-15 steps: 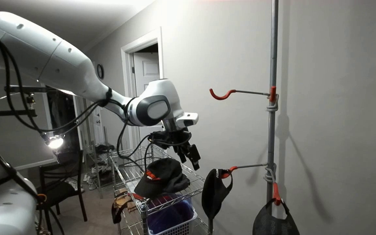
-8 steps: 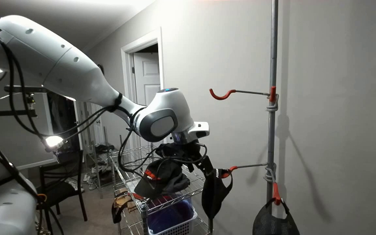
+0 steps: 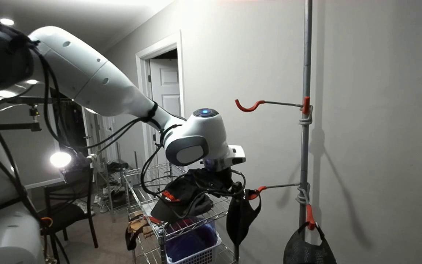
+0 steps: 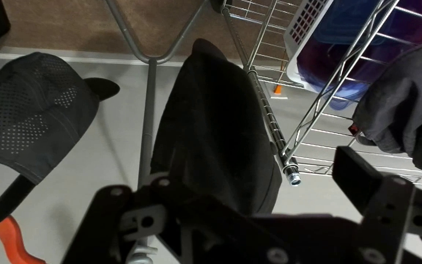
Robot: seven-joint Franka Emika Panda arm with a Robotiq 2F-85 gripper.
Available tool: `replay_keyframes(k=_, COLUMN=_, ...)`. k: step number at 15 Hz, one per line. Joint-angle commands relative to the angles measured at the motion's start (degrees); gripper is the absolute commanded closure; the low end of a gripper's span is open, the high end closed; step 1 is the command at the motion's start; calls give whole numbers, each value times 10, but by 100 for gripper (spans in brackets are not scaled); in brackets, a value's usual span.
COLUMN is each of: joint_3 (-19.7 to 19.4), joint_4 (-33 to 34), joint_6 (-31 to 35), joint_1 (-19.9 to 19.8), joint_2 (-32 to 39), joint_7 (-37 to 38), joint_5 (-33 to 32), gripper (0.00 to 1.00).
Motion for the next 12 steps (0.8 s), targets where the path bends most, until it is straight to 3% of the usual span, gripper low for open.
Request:
replay_keyframes(k=1, joint_3=10, joint_4=43, joint_6=-1, joint_1=-5, joint_2=56, joint_7=-71, joint_5=49, gripper=0)
replay_keyframes(k=12, joint_3=95, joint_4=99, joint_6=48, joint_1=-66, joint_2=167, joint_7=-90, joint_5=61, gripper=0)
